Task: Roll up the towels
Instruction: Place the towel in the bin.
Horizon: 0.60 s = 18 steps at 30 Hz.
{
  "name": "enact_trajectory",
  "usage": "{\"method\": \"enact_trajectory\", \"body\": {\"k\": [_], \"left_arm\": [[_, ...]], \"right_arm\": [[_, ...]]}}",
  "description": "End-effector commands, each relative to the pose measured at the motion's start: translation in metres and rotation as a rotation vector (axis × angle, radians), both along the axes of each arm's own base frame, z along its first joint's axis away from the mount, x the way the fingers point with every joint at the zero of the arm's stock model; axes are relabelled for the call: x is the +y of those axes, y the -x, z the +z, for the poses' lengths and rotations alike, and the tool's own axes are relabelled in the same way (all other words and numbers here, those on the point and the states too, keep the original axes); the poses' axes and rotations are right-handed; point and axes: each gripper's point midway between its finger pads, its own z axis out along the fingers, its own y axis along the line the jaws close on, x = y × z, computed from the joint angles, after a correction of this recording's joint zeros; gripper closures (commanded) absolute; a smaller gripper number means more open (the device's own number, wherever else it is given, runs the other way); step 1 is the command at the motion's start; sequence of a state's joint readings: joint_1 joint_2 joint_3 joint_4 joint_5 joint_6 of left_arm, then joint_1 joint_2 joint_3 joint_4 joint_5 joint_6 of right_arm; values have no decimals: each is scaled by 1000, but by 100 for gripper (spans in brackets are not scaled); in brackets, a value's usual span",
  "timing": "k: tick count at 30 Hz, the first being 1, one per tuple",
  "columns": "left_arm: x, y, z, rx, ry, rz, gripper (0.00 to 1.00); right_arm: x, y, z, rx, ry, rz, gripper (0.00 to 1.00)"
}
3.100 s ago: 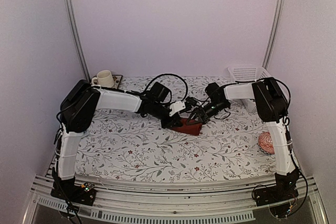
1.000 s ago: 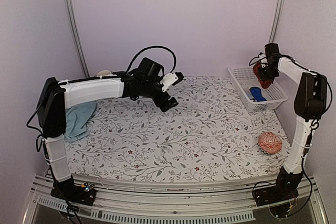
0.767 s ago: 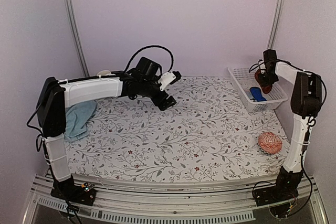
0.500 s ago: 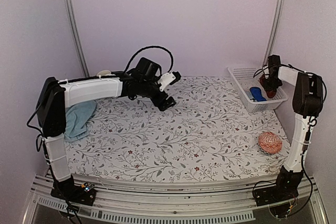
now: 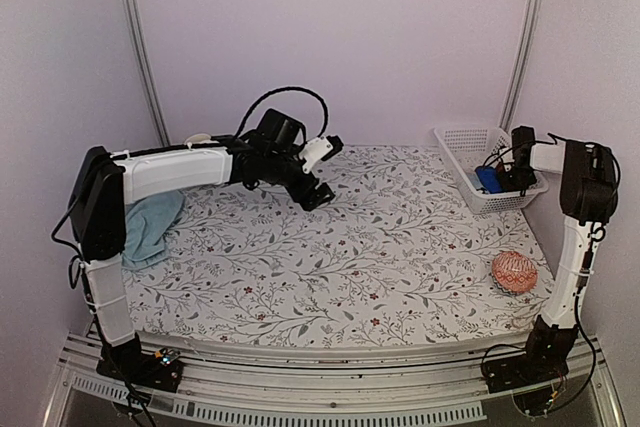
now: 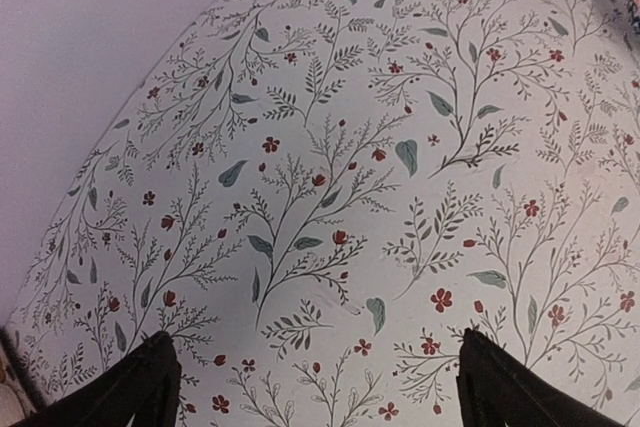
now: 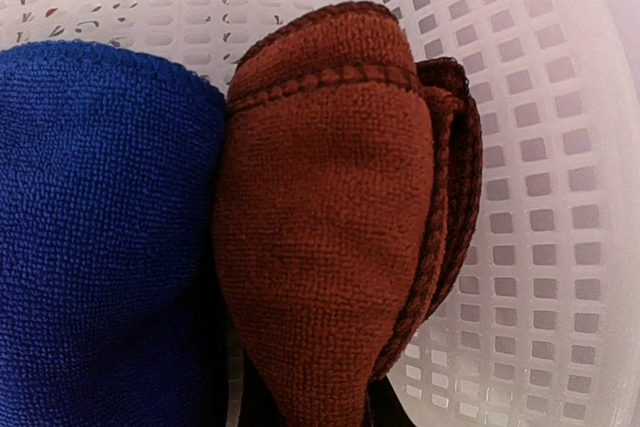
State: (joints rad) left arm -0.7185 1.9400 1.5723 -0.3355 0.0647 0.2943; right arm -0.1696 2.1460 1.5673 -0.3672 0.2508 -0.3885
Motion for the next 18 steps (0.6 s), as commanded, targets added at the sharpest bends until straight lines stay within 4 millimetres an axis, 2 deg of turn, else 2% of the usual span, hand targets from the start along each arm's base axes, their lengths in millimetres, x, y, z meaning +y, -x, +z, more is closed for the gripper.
{"method": "enact_trajectory", "body": {"k": [1,3,4,7,12,18], "left_arm": [[2,-4,-27,50,-24,9,3],[2,-4,-26,50,-24,9,3],[2,-4,-26,50,-24,9,3],[2,-3,-26,50,-24,10,3],[1,-4,-24,46,-21,4,3],[-2,-5,-23,50,-15,-2,3]], "right_arm": [[-2,-4,0,-23,-36,-3,98],[-4,-2,-3,-10,-37,-8,97],[-5,-2,-3,-8,-39,-9,93],[-4,-2,3,-21,-44,-13,67],[-4,-4,15,-26,-46,-11,56],[-7,-9,46,-69,-30,-18,39]]}}
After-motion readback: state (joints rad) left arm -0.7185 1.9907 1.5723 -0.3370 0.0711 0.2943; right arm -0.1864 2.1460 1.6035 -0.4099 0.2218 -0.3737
